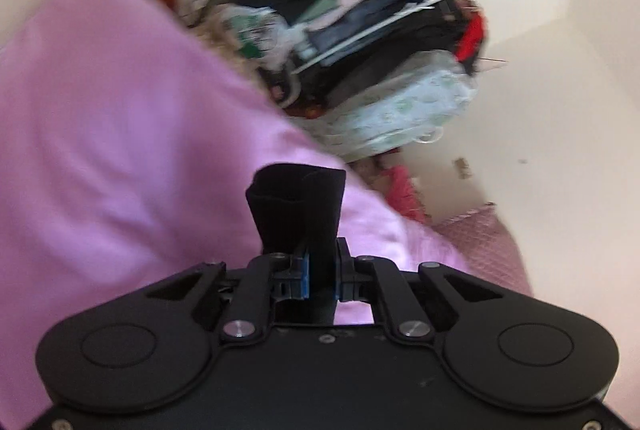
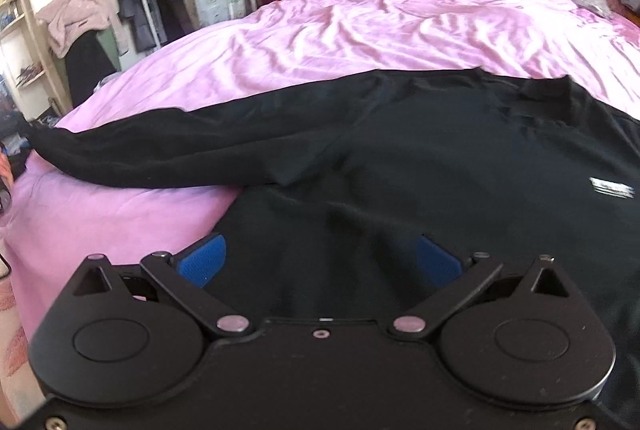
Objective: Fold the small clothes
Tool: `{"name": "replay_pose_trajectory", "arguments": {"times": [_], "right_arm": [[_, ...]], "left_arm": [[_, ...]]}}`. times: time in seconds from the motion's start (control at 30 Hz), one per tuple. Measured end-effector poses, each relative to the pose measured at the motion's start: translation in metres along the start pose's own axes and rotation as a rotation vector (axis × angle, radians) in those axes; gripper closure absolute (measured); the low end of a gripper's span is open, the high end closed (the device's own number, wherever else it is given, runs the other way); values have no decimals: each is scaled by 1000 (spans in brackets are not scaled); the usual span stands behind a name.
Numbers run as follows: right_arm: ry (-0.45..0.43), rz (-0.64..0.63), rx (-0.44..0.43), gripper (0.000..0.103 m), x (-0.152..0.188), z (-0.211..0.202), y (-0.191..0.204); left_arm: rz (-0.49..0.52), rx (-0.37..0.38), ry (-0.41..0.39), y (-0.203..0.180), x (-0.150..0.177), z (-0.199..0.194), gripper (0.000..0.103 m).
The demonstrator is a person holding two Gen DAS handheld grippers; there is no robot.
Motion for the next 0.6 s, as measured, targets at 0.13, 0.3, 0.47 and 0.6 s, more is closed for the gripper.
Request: {"name": "replay_pose_trajectory", "arguments": {"times": [0.13, 0.3, 0.47, 0.6], "right_arm": [[-14, 44, 30, 0, 8, -26, -34], [-28, 120, 69, 0, 28, -61, -83], [-47, 218, 101, 0, 49, -91, -129], [-60, 296, 131, 0, 66, -112, -165]], "left_arm": [[84, 151, 45, -78, 25, -16, 96], [175, 371, 179, -191, 97, -41, 96], [275, 582, 368, -292, 218, -74, 96], [331, 686, 552, -341, 336, -95, 96]]}}
Point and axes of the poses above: each gripper's, at about its wrist camera, not at the fingertips, and z roughly the way its jaws point, y to its left, x to its underside, the point moved 4 cm from there along z, roughly the way its jaws point, and after that the axes turned 3 degrees about -x, right-handed, at the moved point
